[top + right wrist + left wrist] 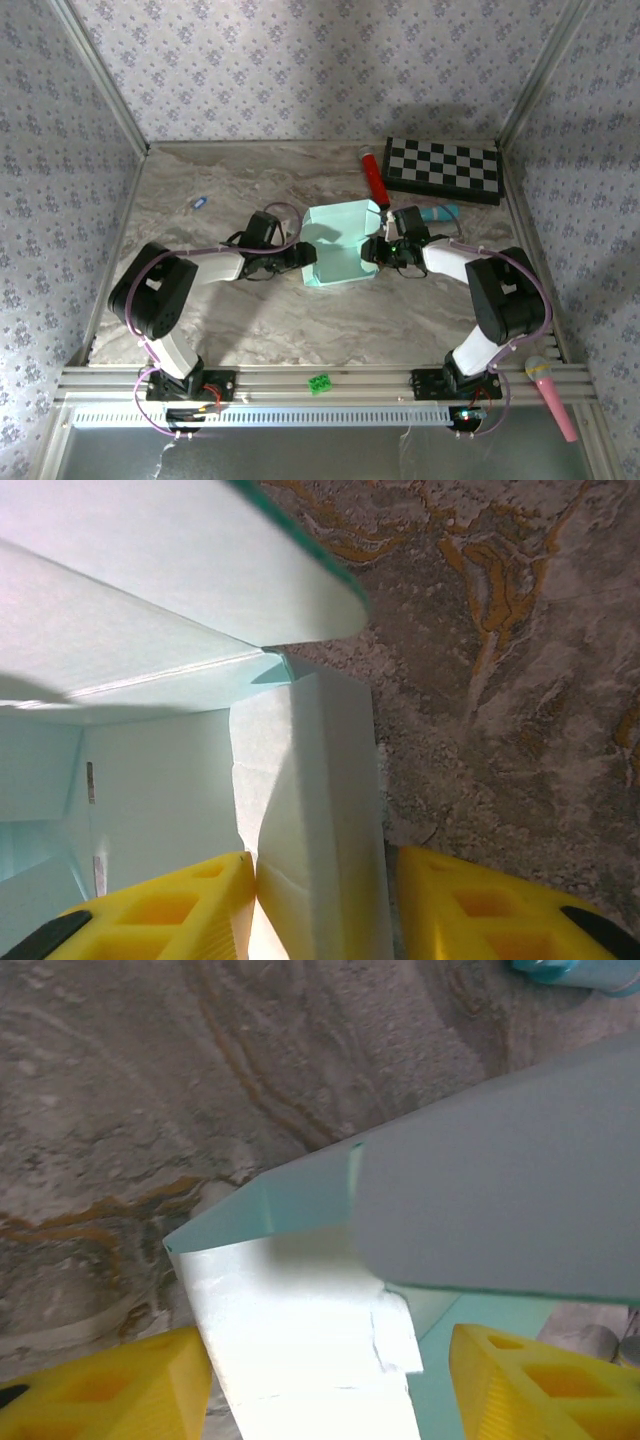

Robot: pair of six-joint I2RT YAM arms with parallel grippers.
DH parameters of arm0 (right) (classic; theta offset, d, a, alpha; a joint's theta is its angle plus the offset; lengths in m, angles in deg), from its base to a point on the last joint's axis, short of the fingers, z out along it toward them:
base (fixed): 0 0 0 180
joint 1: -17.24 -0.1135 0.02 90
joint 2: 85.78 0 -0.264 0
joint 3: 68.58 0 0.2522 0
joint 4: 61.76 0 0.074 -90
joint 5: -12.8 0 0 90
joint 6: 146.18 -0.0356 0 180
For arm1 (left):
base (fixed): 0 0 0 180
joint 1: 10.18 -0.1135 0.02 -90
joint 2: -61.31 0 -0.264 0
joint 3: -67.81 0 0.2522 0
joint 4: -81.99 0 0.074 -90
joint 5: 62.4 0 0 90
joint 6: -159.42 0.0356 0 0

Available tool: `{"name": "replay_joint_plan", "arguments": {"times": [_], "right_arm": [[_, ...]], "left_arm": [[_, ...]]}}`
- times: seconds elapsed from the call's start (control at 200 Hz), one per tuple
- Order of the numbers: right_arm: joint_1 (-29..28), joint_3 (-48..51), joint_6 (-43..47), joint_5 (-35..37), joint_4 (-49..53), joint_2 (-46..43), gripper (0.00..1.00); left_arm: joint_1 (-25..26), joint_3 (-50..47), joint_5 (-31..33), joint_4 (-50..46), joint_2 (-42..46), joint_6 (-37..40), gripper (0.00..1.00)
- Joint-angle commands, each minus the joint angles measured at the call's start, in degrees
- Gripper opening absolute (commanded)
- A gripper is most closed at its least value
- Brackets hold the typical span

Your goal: Fold the paper box

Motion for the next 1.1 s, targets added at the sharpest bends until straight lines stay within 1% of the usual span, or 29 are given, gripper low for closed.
{"name": "replay_joint_plan", "arguments": {"times": [0.0,0.27,0.545,0.63,0.715,0.785,0.98,1.094], "right_arm": [[-0.69,-0.89,0.0,1.0,1.65,1.12,0.42],[-1.97,-0.9,-0.75,3.68,2.78,0.45,0.39],[-3.97,0.31,-4.0,6.64,1.96,-0.47,0.33],[-4.65,0.76,-5.57,8.16,1.69,-0.83,0.31],[-5.35,1.21,-6.77,9.87,1.49,-1.43,0.29],[-5.75,1.55,-7.22,10.91,1.33,-1.88,0.28],[-6.27,1.26,-7.43,11.38,1.83,-1.9,0.28],[-6.54,1.17,-7.49,11.55,1.88,-1.91,0.28]], "left_arm": [[0.59,-0.11,-2.16,3.59,0.29,-1.02,0.63],[1.58,0.92,-1.12,1.81,0.2,-1.02,0.61],[3.1,3.47,1.01,-2.11,-0.73,-0.16,0.54],[3.53,5.04,2.34,-5.58,-0.81,1.01,0.48],[4.09,6.92,4.08,-9.66,-1.06,2.42,0.44],[4.4,8.17,4.85,-11.98,-1.5,2.99,0.39],[5.12,9.5,4.2,-12.65,-2.3,3.33,0.38],[5.58,10.52,4.28,-13.65,-2.57,3.52,0.4]]}}
